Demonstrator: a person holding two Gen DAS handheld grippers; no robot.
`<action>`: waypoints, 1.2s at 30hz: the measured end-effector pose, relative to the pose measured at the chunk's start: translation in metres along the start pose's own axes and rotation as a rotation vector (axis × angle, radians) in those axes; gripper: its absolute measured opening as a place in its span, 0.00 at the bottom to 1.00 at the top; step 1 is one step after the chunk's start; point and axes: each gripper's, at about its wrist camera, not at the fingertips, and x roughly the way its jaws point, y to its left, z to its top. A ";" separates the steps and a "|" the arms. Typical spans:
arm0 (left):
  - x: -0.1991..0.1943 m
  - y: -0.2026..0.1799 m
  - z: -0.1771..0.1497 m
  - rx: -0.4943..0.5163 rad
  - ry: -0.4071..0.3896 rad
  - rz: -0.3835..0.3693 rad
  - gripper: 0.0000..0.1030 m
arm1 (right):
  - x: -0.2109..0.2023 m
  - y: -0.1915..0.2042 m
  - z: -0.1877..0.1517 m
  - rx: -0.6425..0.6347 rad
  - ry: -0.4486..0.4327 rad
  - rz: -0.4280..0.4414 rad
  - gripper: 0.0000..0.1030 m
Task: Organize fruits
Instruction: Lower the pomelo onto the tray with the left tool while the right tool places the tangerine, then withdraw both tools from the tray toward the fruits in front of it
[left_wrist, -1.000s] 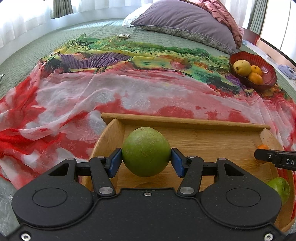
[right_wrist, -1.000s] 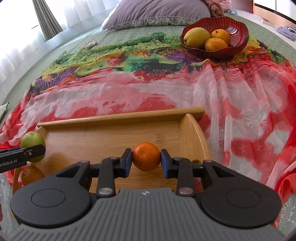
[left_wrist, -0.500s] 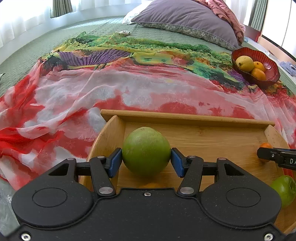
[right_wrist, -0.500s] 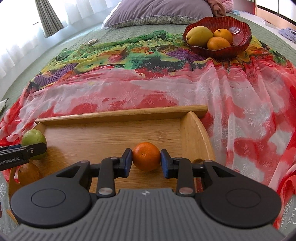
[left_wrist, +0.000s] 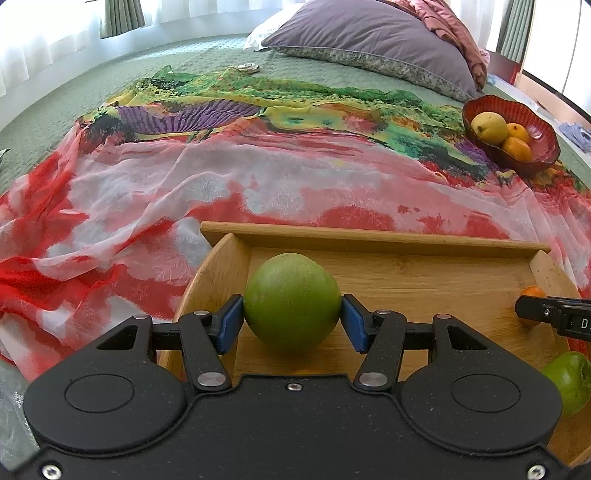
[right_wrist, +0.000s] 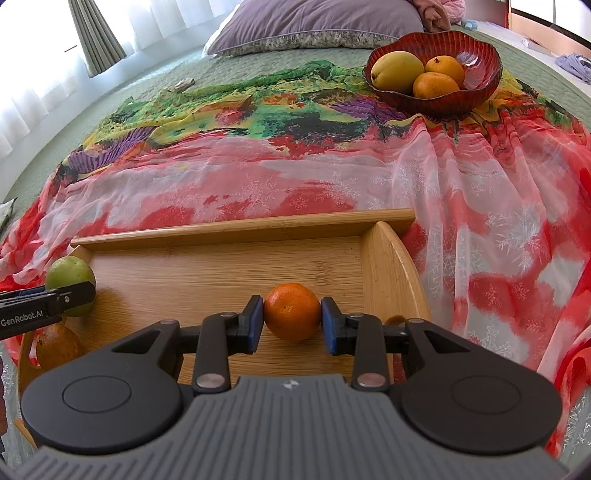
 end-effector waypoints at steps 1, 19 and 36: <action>0.000 0.000 0.000 0.000 0.001 0.000 0.54 | 0.000 0.000 0.000 0.002 0.000 0.002 0.40; -0.076 0.000 -0.027 0.074 -0.158 -0.051 0.93 | -0.044 -0.005 -0.020 -0.038 -0.115 0.093 0.88; -0.150 -0.014 -0.131 0.116 -0.262 -0.150 0.97 | -0.120 0.007 -0.109 -0.273 -0.374 0.078 1.00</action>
